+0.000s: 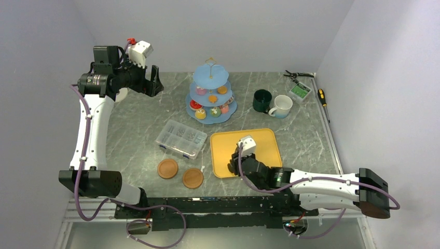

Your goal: Serve the afternoon tea

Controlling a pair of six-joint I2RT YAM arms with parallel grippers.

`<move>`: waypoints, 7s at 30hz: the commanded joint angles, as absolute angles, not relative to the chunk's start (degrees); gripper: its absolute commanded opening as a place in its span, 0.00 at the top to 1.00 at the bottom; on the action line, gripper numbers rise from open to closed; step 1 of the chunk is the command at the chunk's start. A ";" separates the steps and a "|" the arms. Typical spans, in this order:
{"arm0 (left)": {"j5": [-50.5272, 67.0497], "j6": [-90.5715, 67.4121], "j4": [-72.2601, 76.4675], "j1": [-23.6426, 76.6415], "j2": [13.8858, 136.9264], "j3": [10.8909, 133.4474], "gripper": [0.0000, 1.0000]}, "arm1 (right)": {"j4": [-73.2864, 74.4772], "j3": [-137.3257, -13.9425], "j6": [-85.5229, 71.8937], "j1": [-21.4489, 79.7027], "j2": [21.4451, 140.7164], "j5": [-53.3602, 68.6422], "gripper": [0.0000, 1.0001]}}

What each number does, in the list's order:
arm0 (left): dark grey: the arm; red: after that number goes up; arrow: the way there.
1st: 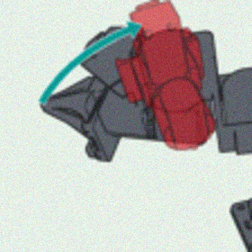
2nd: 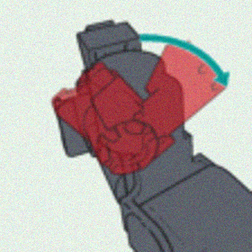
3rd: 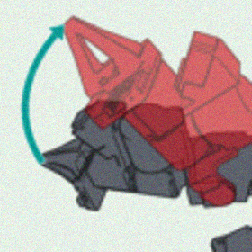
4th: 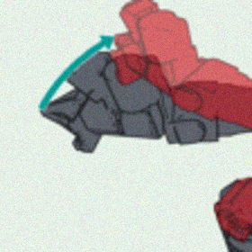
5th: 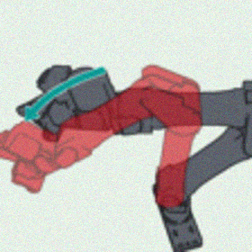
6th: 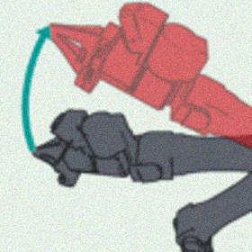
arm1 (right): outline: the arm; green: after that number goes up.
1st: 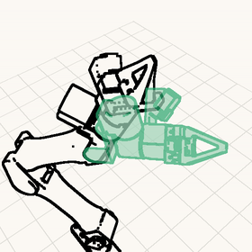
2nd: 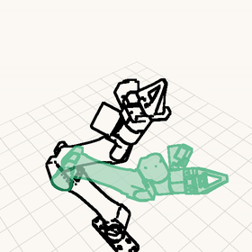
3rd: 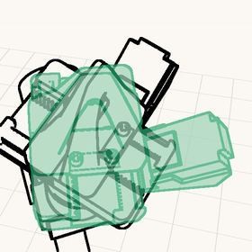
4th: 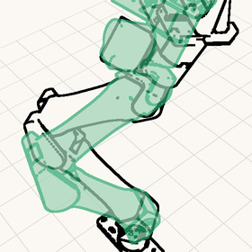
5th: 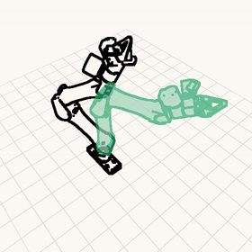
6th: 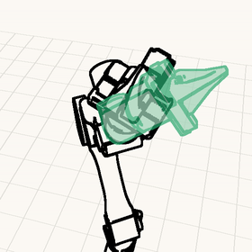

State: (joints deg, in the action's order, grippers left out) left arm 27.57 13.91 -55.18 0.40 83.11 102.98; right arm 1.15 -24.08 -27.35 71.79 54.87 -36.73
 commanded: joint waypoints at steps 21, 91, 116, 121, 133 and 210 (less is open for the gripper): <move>26.96 13.19 -52.79 0.18 82.84 103.49 0.07 | -15.39 -84.75 5.38 46.95 90.49 -6.33 0.72; 27.62 13.66 -53.21 0.18 81.73 102.06 0.07 | 2.65 -27.70 -17.94 57.83 42.13 -27.71 0.43; 27.99 13.65 -54.43 0.18 82.28 103.40 0.07 | 10.46 -21.78 -29.14 65.26 40.95 -39.44 0.43; 28.04 13.68 -54.64 0.18 82.49 103.87 0.07 | 10.63 -21.62 -30.50 66.62 42.04 -40.50 0.43; 28.06 13.74 -54.76 0.18 82.27 104.24 0.07 | 10.65 -22.50 -34.54 73.11 47.84 -44.94 0.44; 26.87 14.22 -53.57 0.17 82.11 103.52 0.07 | -15.04 -54.32 1.79 45.50 62.06 -22.58 0.58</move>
State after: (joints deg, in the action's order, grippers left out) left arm 26.98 13.87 -55.16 0.40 82.87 102.59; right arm -7.60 -45.78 -5.80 50.17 57.47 -31.75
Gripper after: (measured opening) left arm 0.933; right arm 0.459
